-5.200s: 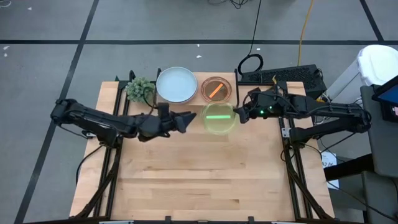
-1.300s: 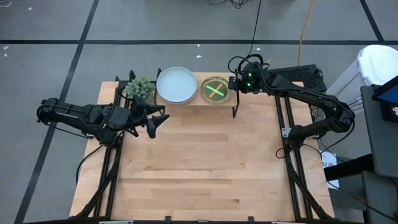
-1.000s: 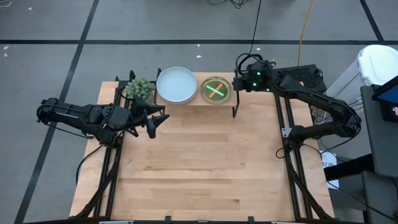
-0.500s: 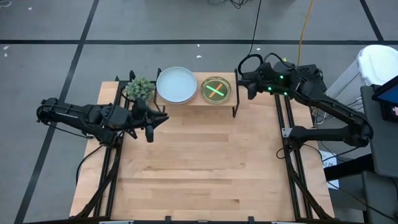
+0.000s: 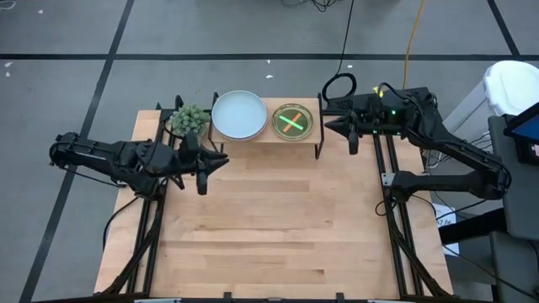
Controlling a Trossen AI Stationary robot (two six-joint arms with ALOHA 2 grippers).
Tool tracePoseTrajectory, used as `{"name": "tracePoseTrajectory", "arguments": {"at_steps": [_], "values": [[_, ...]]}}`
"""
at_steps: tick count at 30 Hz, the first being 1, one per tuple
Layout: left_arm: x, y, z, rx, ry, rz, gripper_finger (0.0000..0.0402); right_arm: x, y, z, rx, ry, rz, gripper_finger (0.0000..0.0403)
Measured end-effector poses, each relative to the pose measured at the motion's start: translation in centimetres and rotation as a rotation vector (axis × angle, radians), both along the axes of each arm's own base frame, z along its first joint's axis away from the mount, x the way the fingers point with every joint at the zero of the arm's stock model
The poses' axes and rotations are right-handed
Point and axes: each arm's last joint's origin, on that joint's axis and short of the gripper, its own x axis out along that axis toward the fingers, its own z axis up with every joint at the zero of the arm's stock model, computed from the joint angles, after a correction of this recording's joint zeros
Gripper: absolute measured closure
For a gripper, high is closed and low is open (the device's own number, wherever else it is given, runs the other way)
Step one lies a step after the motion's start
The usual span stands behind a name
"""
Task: Place and stack plates onto a shelf
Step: Return to Home Position
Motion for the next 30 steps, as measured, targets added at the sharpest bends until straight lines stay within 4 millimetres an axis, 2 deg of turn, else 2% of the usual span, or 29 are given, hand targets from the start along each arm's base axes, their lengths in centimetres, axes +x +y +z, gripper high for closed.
{"name": "tracePoseTrajectory", "arguments": {"at_steps": [3, 6, 8, 17, 20, 30], "values": [[0.1, 0.0, 0.2, 0.017, -0.02, -0.016, 0.0339, -0.5, 0.6, 0.5, -0.074, -0.017, 0.037, 0.0402], [0.1, 0.0, 0.4, 0.041, -0.025, -0.022, 0.0383, -1.1, 1.4, 1.2, -0.146, -0.061, 0.07, 0.0402], [0.1, 0.0, 0.4, 0.063, -0.021, -0.015, 0.0394, -1.6, 1.9, 1.6, -0.179, -0.089, 0.086, 0.0402], [0.1, -0.1, 0.4, 0.133, -0.01, -0.037, 0.0399, -3.8, 4.0, 2.2, -0.239, -0.116, 0.173, 0.0403], [0.2, -0.3, 0.4, 0.188, 0.004, -0.126, 0.0399, -4.2, 4.5, 2.2, -0.301, -0.117, 0.213, 0.0403], [0.4, -0.4, -0.1, 0.235, -0.016, -0.157, 0.0401, -4.5, 5.2, 1.6, -0.444, -0.092, 0.289, 0.0403]]}}
